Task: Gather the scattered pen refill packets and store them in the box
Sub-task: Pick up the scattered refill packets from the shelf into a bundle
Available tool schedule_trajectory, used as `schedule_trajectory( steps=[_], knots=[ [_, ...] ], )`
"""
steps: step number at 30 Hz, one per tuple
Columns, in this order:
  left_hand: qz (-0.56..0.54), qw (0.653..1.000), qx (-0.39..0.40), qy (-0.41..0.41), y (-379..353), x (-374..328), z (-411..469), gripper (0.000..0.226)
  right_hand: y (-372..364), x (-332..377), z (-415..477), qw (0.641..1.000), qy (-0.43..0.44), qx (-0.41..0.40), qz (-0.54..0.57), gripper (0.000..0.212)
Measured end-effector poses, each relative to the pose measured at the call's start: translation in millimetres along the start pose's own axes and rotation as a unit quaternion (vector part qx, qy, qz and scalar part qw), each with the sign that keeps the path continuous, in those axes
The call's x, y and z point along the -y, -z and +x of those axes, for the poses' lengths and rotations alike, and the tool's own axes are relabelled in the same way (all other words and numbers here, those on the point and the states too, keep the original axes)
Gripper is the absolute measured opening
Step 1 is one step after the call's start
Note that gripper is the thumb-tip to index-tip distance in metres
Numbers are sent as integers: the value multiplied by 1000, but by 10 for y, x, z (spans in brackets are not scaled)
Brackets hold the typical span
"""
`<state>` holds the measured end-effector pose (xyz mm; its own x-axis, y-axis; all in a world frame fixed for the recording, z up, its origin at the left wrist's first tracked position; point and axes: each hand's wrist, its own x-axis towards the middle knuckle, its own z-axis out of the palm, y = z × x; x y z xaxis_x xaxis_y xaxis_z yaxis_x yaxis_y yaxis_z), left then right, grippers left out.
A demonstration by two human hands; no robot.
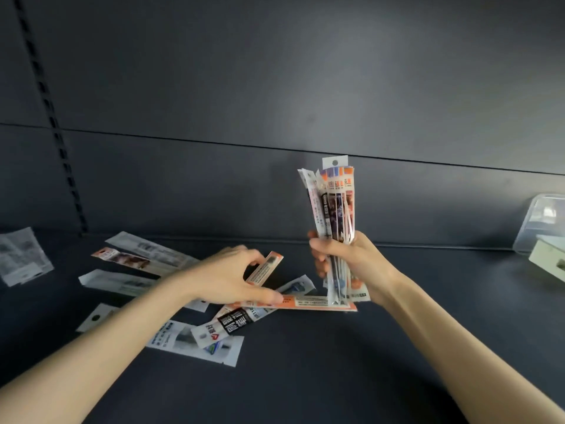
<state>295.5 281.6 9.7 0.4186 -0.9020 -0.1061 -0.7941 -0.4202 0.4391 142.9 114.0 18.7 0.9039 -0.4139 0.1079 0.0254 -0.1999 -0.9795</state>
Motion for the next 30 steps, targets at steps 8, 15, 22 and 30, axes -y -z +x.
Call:
schedule_trajectory(
  steps=[8,15,22,30],
  knots=[
    [22,998,-55,37,-202,-96,4,81,-65,-76,7,998,-19,-26,53,23],
    [-81,995,-46,27,-196,-121,47,35,-70,-106,-19,1000,-5,-9,2,21],
    [-55,994,-86,-40,-46,-210,35,13,-103,-42,18,994,-8,24,-107,26],
    [-15,976,-213,-50,196,-233,-34,32,-181,77,98,982,-4,-2,-188,21]
  ],
)
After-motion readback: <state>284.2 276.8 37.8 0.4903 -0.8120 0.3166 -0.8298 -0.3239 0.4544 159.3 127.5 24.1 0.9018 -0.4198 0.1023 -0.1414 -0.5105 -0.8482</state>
